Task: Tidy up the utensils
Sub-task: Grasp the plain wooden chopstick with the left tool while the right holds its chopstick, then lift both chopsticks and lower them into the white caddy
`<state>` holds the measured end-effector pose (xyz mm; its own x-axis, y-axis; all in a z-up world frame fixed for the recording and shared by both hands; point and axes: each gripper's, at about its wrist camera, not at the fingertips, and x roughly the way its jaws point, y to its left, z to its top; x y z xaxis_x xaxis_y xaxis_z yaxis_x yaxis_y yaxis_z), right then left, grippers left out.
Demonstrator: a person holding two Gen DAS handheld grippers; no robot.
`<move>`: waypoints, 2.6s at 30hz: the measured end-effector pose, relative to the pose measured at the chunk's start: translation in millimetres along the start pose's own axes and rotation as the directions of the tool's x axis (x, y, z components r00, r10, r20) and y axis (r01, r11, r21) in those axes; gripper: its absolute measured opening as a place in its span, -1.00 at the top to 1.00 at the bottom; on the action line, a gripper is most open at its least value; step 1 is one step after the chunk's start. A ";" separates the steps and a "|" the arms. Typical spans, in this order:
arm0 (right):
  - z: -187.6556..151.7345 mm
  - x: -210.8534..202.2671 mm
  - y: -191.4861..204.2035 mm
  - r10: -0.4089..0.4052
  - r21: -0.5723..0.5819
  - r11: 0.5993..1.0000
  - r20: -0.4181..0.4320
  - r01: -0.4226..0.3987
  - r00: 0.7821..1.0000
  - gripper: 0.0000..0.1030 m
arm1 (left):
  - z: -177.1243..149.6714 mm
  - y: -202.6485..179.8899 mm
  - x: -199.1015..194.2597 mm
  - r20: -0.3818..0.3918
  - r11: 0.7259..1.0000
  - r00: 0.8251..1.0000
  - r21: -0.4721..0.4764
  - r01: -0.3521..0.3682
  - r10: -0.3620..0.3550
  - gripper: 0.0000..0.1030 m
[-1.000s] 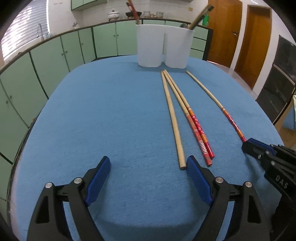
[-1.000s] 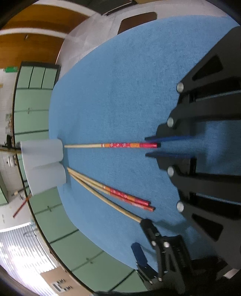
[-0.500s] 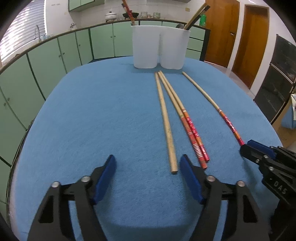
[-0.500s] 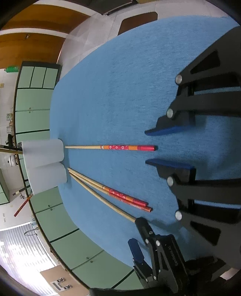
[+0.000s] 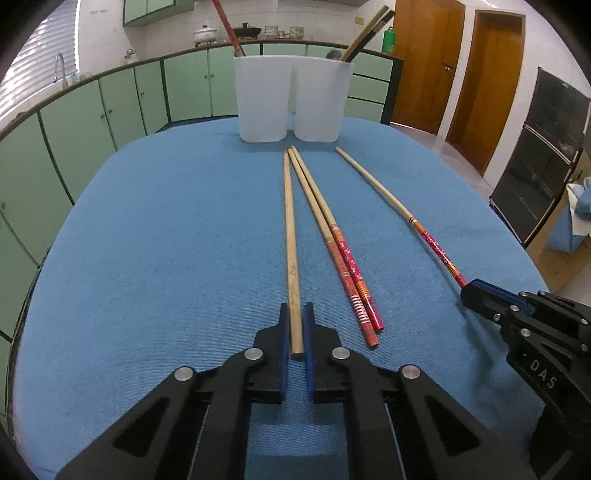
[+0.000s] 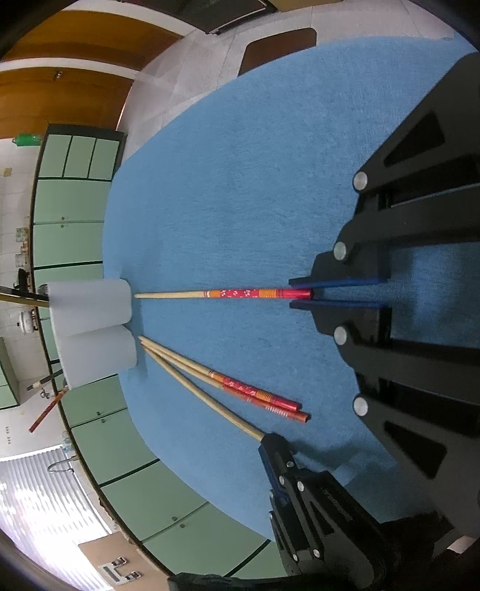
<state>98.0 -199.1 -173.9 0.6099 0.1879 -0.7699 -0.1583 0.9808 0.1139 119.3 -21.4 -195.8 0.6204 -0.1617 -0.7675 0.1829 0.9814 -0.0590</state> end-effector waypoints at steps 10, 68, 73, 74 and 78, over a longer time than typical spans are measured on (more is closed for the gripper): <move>31.3 -49.0 -6.6 0.010 -0.008 1.000 0.114 -0.009 0.993 0.90 | 29.8 9.7 -64.4 0.142 1.000 0.990 0.006 -0.001 0.000 0.87; 351.5 -79.2 8.4 0.103 -0.113 0.992 0.464 -0.056 0.880 0.90 | 276.9 26.7 -99.7 0.463 0.996 0.883 0.083 0.042 -0.076 0.87; 347.8 -47.2 14.2 0.083 -0.130 0.991 0.432 -0.029 0.898 0.90 | 280.4 25.8 -71.9 0.421 0.996 0.905 0.078 0.037 -0.067 0.87; 346.3 -42.3 15.5 0.084 -0.129 0.991 0.422 -0.032 0.903 0.90 | 280.1 26.7 -66.6 0.412 0.996 0.909 0.076 0.036 -0.064 0.87; 337.2 -25.5 17.0 0.085 -0.130 0.991 0.379 -0.038 0.921 0.81 | 279.8 31.3 -45.8 0.371 0.997 0.926 0.063 0.048 -0.068 0.85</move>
<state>341.5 -169.6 59.4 0.8430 0.2767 -0.4613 -0.2810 0.9578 0.0608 310.1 -12.3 16.2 0.8450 -0.2548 -0.4702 0.2599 0.9640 -0.0553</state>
